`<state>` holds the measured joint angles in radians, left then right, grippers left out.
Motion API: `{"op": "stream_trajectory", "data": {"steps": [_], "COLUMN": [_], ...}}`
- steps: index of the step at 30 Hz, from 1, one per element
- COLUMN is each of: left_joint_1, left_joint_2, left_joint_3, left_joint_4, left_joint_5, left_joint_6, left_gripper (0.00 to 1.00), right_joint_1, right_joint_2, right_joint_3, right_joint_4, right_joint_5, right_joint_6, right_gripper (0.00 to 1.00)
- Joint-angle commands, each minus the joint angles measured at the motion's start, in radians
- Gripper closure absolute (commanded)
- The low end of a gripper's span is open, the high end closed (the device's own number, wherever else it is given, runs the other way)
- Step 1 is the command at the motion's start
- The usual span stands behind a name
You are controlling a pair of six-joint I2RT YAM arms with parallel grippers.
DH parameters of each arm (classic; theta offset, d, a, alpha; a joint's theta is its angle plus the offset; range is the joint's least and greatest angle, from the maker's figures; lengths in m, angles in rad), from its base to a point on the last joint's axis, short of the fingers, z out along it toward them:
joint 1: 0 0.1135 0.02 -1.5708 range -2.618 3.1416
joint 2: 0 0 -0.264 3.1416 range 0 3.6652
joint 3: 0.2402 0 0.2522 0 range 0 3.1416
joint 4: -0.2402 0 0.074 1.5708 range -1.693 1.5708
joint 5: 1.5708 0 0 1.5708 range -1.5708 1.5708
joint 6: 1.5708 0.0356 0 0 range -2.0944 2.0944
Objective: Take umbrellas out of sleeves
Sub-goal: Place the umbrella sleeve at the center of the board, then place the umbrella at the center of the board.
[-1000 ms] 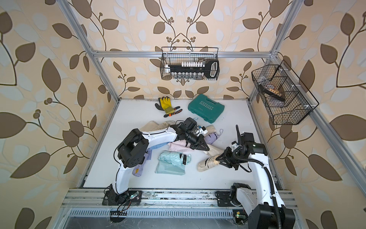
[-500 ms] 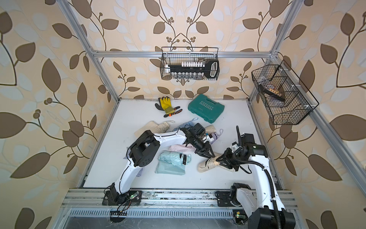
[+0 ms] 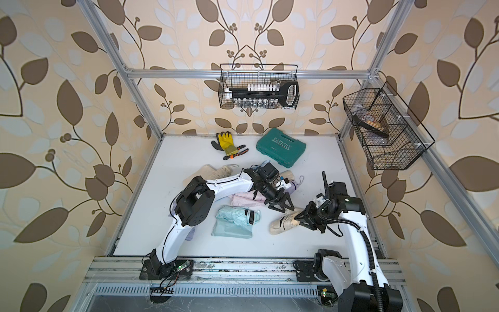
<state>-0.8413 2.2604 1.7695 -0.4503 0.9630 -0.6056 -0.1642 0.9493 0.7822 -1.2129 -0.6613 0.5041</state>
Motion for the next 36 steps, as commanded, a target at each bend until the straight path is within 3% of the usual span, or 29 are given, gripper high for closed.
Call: {"op": "stream_trajectory", "data": {"steps": [1,2,3,19,26,36], "left_joint_1": [0.025,0.028,0.031,0.158,0.260,0.419], "left_joint_2": [-0.115,-0.124,-0.133,-0.405,-0.534,-0.659], "left_joint_3": [-0.011,-0.018,-0.025,-0.292,-0.445,-0.541], "left_joint_4": [-0.025,-0.034,-0.044,-0.073,-0.066,-0.106], "left_joint_5": [0.006,0.007,0.008,0.019,0.047,0.076], "left_joint_6": [0.035,0.042,0.049,0.109,0.109,0.117], "left_gripper": [0.34,0.22,0.21,0.19,0.18,0.17], "right_joint_1": [-0.003,-0.003,-0.003,-0.025,-0.047,-0.103], "right_joint_2": [-0.015,-0.014,-0.012,0.007,0.038,0.122], "right_joint_3": [0.043,0.049,0.054,0.097,0.058,-0.005], "right_joint_4": [-0.013,-0.010,-0.011,-0.021,0.036,0.073], "right_joint_5": [-0.042,-0.044,-0.047,-0.035,-0.022,0.005], "right_joint_6": [0.007,0.010,0.009,-0.013,-0.012,-0.054], "right_gripper": [0.89,0.89,0.89,0.89,0.89,0.89]}}
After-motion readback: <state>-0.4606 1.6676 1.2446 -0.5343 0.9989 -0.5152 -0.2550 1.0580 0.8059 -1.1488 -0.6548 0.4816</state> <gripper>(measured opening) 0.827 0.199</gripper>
